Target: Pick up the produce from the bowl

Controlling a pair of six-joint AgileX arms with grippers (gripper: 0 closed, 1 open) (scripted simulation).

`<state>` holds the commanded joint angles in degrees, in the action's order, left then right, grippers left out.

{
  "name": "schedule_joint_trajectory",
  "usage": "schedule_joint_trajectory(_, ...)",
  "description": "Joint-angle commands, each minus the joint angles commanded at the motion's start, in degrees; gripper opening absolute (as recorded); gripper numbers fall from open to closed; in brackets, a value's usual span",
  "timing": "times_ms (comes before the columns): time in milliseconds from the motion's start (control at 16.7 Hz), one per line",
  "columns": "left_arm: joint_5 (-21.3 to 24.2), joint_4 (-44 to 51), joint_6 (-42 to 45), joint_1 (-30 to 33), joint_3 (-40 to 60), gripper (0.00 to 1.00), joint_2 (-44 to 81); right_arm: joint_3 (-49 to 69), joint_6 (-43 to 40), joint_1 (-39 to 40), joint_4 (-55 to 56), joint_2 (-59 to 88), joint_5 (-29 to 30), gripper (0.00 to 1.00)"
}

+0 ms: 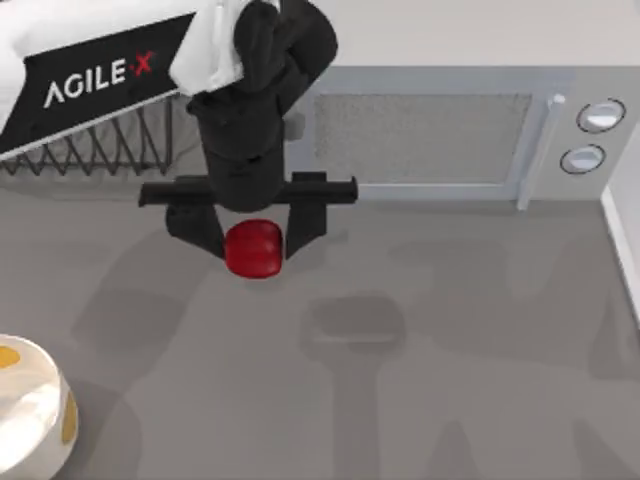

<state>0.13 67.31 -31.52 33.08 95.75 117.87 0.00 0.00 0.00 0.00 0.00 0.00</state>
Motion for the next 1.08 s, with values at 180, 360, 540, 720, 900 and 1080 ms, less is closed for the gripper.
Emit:
schedule_joint_trajectory(180,0.0,-6.6,0.0,0.0,-6.2,0.0,0.8,0.0,0.0,0.0,0.0,0.0,0.0,1.0)
schedule_joint_trajectory(360,0.0,-7.9,0.0,0.0,-7.5,0.0,1.0,0.0,0.0,0.0,0.0,0.0,0.0,1.0)
schedule_joint_trajectory(540,0.0,-7.9,0.0,0.0,-7.5,0.08,1.0,0.0,0.0,0.0,0.0,0.0,0.0,1.0)
schedule_joint_trajectory(720,0.0,-7.9,0.0,0.0,-7.5,0.3,1.0,0.0,0.0,0.0,0.0,0.0,0.0,1.0)
schedule_joint_trajectory(900,0.0,-7.9,0.0,0.0,-7.5,0.53,1.0,0.0,0.0,0.0,0.0,0.0,0.0,1.0)
schedule_joint_trajectory(1080,0.0,-7.9,0.0,0.0,-7.5,0.75,1.0,0.0,0.0,0.0,0.0,0.0,0.0,1.0)
